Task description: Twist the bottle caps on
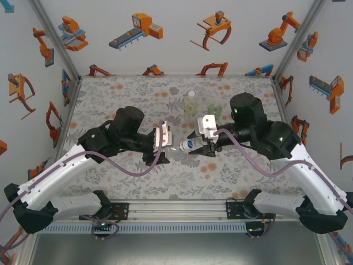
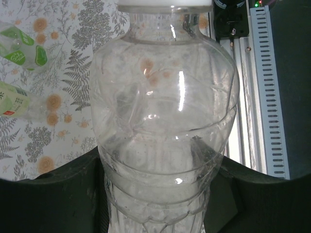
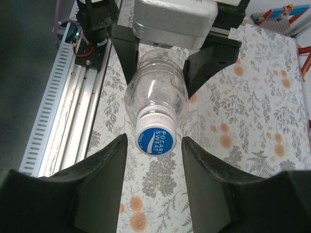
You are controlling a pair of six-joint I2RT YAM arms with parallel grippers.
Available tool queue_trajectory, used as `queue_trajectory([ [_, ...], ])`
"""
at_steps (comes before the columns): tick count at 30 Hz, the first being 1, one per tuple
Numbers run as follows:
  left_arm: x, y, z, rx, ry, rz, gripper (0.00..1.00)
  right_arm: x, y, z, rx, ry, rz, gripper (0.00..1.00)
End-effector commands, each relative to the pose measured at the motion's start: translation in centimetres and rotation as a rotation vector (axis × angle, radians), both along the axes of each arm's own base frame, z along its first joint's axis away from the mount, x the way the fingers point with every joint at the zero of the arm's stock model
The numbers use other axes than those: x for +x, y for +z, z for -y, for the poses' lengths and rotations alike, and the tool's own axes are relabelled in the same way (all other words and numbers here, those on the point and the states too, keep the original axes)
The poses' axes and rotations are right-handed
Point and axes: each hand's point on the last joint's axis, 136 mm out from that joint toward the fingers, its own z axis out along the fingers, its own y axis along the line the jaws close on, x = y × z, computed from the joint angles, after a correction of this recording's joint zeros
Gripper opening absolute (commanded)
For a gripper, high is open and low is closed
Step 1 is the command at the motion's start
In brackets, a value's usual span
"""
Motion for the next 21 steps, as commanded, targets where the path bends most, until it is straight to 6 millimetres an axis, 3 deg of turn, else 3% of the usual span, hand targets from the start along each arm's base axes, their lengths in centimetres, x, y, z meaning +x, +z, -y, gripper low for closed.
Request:
queue_trajectory([
  [1,-0.6,0.9,0.1,-0.032,-0.023,-0.003,0.00,-0.8,1.2,-0.1,0.048,0.059,0.056,0.45],
  [8,-0.5,0.6,0.1,-0.023,-0.022,-0.006,0.00,-0.7,1.2,-0.3,0.057,0.052,0.044,0.40],
  [13,-0.3,0.6,0.1,-0.019,-0.016,-0.003,0.00,-0.8,1.0,-0.3,0.057,0.037,-0.021,0.26],
  [17,-0.1,0.8,0.2,-0.024,-0.008,0.006,0.00,-0.4,0.8,-0.5,0.068,-0.048,-0.201,0.13],
  [21,0.8,0.5,0.4,-0.012,0.026,0.023,0.00,1.6,-0.1,-0.9,0.084,-0.263,-0.541,0.09],
])
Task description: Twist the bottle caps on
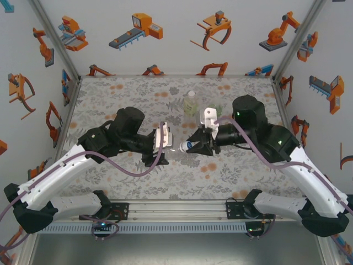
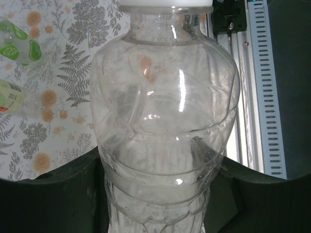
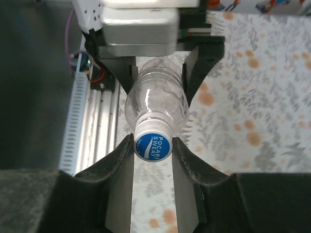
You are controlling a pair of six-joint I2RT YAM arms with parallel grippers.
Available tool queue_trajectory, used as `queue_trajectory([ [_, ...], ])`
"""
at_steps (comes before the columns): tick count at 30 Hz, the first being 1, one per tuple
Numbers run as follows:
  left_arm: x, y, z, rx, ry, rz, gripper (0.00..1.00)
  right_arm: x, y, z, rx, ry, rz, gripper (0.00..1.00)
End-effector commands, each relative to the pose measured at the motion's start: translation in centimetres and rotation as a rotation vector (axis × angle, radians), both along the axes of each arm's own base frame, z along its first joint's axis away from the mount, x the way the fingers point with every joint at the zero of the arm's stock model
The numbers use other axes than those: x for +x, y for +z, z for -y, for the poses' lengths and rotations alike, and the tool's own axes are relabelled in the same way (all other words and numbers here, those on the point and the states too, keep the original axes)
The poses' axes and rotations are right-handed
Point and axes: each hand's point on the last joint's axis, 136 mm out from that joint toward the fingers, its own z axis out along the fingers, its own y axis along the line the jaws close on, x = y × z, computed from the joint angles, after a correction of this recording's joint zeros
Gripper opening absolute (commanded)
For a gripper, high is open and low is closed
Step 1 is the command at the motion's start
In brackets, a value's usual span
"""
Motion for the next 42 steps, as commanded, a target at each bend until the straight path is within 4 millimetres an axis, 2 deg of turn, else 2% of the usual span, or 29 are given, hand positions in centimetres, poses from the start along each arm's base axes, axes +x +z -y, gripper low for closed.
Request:
queue_trajectory([
  [1,1.1,0.9,0.8,-0.032,0.029,0.040,0.00,1.5,-0.7,-0.6,0.029,-0.194,-0.383,0.09],
  [7,2.0,0.9,1.4,-0.044,0.048,0.056,0.00,5.6,-4.6,1.0,0.055,-0.691,-0.970,0.06],
  [10,2.1,1.0,1.7,-0.051,0.045,0.064,0.00,6.0,-6.8,1.2,0.080,-0.843,-1.273,0.09],
  [13,2.2,0.8,1.9,-0.050,0.039,0.065,0.00,6.2,-8.8,1.7,0.102,-0.967,-1.471,0.09],
  [16,2.2,0.7,2.1,-0.049,0.033,0.064,0.00,6.7,-8.9,2.5,0.145,-1.021,-1.476,0.18],
  [19,2.2,1.1,2.1,-0.059,0.033,0.066,0.00,6.7,-9.2,2.5,0.198,-1.004,-1.506,0.27],
  [20,2.2,1.2,2.0,-0.060,0.035,0.068,0.00,6.6,-9.3,2.5,0.206,-0.997,-1.513,0.33],
  [21,2.2,1.2,2.0,-0.063,0.037,0.070,0.00,6.5,-9.3,2.5,0.211,-0.983,-1.517,0.45],
  [22,2.2,1.2,2.0,-0.065,0.040,0.071,0.00,6.5,-8.8,2.3,0.227,-0.959,-1.506,0.49],
  [26,2.4,1.0,2.1,-0.065,0.044,0.070,0.00,6.9,-6.3,2.0,0.291,-0.877,-1.422,0.60],
  [29,2.6,0.8,2.3,-0.063,0.046,0.069,0.00,6.7,-6.2,1.5,0.315,-0.822,-1.431,0.67],
  [31,2.6,0.8,2.4,-0.063,0.045,0.068,0.00,7.2,-5.3,1.9,0.381,-0.795,-1.412,0.69],
  [35,2.3,0.9,2.3,-0.070,0.035,0.059,0.00,7.7,-1.5,3.0,0.493,-0.713,-1.204,0.71],
  [39,1.6,1.1,2.1,-0.083,0.015,0.048,0.00,6.5,1.8,3.6,0.443,-0.627,-0.889,0.72],
  [42,1.0,1.2,2.0,-0.091,-0.009,0.035,0.00,5.2,3.2,3.8,0.382,-0.544,-0.648,0.72],
])
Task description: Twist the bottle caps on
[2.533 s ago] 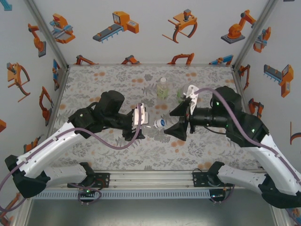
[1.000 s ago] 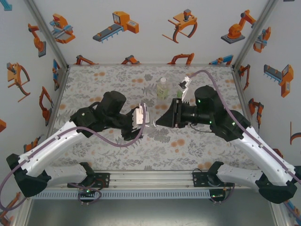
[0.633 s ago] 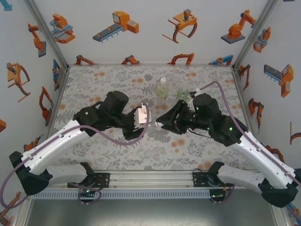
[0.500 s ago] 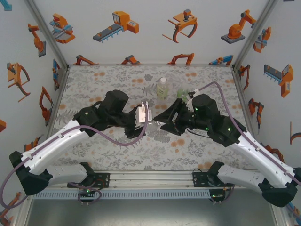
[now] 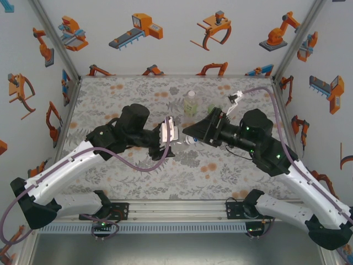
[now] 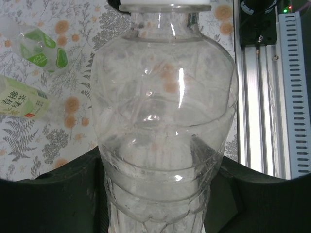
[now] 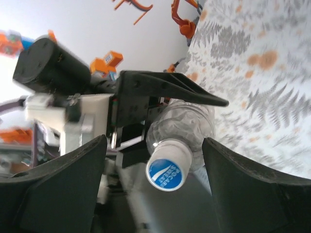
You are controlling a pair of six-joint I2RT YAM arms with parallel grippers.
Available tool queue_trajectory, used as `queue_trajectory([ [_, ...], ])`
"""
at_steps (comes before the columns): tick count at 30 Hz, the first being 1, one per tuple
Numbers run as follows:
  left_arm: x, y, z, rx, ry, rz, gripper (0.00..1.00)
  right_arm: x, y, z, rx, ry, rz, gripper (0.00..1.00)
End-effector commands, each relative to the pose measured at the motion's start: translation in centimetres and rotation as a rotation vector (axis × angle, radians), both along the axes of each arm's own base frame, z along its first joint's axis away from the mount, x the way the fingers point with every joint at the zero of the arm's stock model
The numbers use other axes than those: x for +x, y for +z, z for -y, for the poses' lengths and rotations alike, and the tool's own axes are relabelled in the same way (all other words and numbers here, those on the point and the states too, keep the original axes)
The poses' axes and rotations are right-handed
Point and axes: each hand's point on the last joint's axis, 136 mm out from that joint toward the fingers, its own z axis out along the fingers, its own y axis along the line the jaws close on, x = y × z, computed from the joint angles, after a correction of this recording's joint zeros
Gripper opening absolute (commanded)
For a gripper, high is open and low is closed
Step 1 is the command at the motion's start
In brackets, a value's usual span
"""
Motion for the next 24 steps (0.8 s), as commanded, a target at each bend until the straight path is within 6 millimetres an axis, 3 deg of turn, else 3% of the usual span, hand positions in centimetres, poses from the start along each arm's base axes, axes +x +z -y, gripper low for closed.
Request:
queue_trajectory([
  [1,-1.5,0.8,-0.2,-0.040,-0.053,-0.026,0.00,-1.9,3.7,0.7,-0.115,0.100,0.393,0.72],
  [6,-2.3,1.0,-0.6,-0.029,-0.076,-0.050,0.00,-4.5,4.3,0.1,-0.335,0.324,0.758,0.68],
  [12,-2.8,1.2,-1.3,-0.022,-0.076,-0.059,0.00,-7.4,3.7,-0.4,-0.478,0.627,1.044,0.59],
  [18,-2.9,1.2,-1.5,-0.026,-0.067,-0.066,0.00,-8.2,3.4,-1.1,-0.482,0.749,1.186,0.57],
  [24,-3.0,1.4,-1.6,-0.028,-0.065,-0.070,0.00,-7.9,2.8,-1.8,-0.465,0.755,1.218,0.52],
])
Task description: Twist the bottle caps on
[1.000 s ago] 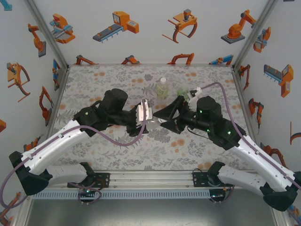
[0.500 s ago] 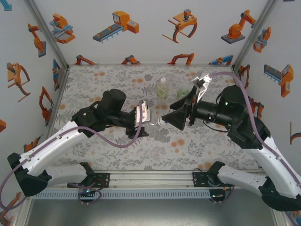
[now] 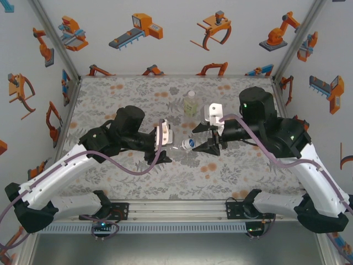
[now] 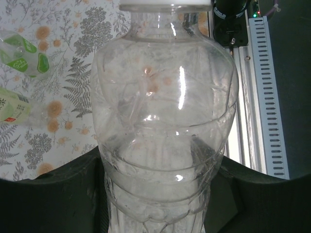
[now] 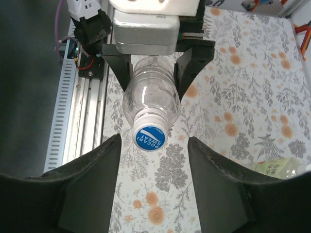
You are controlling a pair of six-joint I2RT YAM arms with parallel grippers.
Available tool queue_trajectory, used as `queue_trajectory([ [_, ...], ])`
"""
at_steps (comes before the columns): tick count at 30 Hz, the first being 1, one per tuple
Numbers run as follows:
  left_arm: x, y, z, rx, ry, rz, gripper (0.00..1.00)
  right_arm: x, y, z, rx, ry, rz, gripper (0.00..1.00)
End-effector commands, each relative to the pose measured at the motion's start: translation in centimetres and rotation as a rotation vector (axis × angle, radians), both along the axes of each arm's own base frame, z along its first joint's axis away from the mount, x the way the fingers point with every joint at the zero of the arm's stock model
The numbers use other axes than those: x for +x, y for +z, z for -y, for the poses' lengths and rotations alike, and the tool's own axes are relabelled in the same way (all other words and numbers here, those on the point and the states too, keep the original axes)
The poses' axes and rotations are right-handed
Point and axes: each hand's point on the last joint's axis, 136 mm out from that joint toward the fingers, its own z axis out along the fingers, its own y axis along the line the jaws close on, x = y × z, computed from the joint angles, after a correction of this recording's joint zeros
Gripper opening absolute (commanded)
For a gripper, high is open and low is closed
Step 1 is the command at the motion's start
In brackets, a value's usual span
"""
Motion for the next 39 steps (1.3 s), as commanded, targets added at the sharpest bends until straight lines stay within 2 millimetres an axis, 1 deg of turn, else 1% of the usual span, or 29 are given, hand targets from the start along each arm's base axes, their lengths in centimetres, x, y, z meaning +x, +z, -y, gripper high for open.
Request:
queue_trajectory([
  [1,-0.9,0.7,-0.4,-0.018,-0.019,-0.017,0.00,-0.7,-0.1,-0.1,0.016,0.064,0.062,0.51],
  [5,-1.0,0.8,-0.3,-0.021,-0.023,-0.020,0.00,-0.6,-0.6,-0.6,0.009,0.077,0.048,0.49],
  [12,-1.0,0.8,-0.4,-0.022,-0.023,-0.017,0.00,-0.8,-1.0,-1.2,0.003,0.101,0.030,0.40],
  [18,-1.0,1.0,-0.4,-0.025,-0.023,-0.015,0.00,-1.1,-1.6,-1.3,-0.011,0.117,-0.003,0.38],
  [20,-1.0,1.0,-0.4,-0.026,-0.021,-0.011,0.00,-1.2,-1.6,-1.4,-0.011,0.117,-0.025,0.32],
  [22,-0.9,1.0,-0.3,-0.026,-0.019,-0.010,0.00,-1.3,-1.6,-1.4,-0.011,0.103,-0.060,0.23],
  [24,-0.7,1.1,-0.3,-0.031,-0.012,-0.005,0.00,-0.7,-1.6,-1.5,-0.001,0.036,-0.134,0.15],
  [26,-0.4,1.1,-0.2,-0.036,0.005,0.006,0.00,0.4,-1.8,-1.7,0.031,-0.079,-0.271,0.07],
  [27,0.0,1.0,-0.2,-0.036,0.020,0.014,0.00,1.3,-2.0,-1.7,0.058,-0.164,-0.366,0.02],
  [28,0.3,1.0,-0.3,-0.037,0.036,0.027,0.00,2.4,-2.2,-1.6,0.090,-0.268,-0.468,0.00],
  [30,1.1,0.8,-0.2,-0.032,0.073,0.051,0.00,4.5,-2.7,-1.0,0.157,-0.475,-0.690,0.00],
  [32,2.0,0.5,-0.2,-0.027,0.108,0.072,0.00,6.3,-4.2,0.0,0.209,-0.690,-0.945,0.00],
  [34,2.7,0.5,-0.1,-0.028,0.138,0.096,0.00,6.6,-6.0,0.2,0.227,-0.814,-1.209,0.00],
  [37,3.6,0.3,0.2,-0.024,0.165,0.113,0.00,6.6,-8.5,-0.1,0.232,-0.945,-1.535,0.00],
  [39,3.9,0.2,0.4,-0.020,0.172,0.121,0.00,6.4,-10.6,0.4,0.206,-1.053,-1.686,0.00],
])
